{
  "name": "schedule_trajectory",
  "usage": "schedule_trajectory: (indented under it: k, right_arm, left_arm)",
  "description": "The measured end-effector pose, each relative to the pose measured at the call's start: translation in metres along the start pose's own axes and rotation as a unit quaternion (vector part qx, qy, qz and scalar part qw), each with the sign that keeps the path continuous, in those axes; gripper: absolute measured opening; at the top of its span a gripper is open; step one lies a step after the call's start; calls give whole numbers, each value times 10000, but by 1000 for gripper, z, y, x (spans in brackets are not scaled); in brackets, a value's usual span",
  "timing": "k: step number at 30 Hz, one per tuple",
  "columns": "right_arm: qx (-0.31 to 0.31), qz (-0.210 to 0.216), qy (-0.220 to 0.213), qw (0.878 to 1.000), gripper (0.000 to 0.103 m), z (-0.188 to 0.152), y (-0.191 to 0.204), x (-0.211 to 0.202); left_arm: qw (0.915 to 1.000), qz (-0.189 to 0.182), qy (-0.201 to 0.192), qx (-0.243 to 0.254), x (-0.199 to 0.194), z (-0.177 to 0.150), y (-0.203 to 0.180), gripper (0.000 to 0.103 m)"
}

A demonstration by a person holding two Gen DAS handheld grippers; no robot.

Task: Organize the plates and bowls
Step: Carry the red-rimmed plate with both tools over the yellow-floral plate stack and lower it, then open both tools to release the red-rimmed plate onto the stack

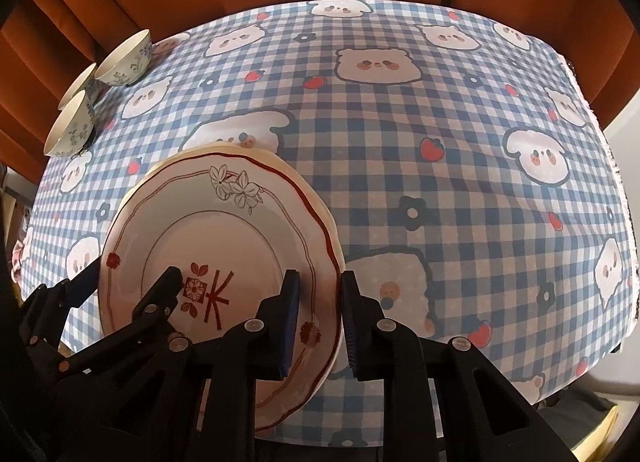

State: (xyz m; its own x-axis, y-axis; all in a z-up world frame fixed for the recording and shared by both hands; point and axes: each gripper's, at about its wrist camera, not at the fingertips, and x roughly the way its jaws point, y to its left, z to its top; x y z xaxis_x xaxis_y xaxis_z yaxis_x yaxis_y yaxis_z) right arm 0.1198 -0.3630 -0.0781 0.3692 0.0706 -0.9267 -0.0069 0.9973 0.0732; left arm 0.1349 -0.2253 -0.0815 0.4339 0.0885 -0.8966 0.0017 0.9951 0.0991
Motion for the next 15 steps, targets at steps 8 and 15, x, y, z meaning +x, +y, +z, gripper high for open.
schedule_trajectory:
  k: [8,15]
  right_arm:
    - [-96,-26,12,9999,23,5,4,3]
    - [-127,11,6,9999,23,7,10,5]
  left_arm:
    - [10000,-33,41,33,4,2,-3,90]
    - [9998,-94,139,-111,5,3,1,96]
